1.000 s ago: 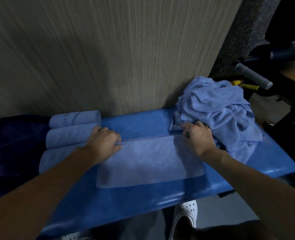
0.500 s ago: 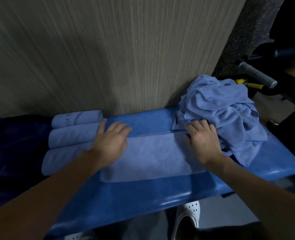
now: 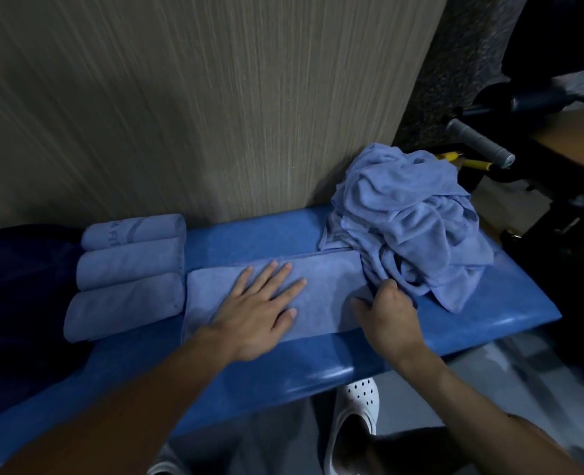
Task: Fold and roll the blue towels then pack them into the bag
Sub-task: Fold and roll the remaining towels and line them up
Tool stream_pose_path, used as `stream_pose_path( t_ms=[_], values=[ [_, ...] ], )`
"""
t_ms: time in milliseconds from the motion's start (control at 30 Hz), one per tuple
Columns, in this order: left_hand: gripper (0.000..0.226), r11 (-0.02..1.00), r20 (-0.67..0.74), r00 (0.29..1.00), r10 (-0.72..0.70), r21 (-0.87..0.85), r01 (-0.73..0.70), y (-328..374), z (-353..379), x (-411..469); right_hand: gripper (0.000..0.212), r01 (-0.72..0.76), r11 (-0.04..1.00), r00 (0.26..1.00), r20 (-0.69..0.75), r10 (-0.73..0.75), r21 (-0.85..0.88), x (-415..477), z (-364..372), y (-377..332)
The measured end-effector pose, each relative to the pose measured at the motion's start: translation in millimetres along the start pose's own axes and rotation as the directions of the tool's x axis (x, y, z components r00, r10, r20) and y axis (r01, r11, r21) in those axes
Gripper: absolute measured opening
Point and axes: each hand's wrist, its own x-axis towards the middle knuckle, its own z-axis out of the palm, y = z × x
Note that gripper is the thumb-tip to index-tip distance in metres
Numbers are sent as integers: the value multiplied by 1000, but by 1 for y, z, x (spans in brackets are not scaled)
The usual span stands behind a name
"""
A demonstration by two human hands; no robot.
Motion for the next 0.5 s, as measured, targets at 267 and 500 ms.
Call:
stream_pose_path(
  t_ms=[267,500],
  values=[
    [66,999,-48,999,4,-51,-7,9,4,-12,41,-200,934,973,171,154,297,10,-11,-10],
    [7,313,-54,884,-464,-944,107,64,-39,20,18,143,905,989,-24,-145,401,-10,1,-18]
  ],
)
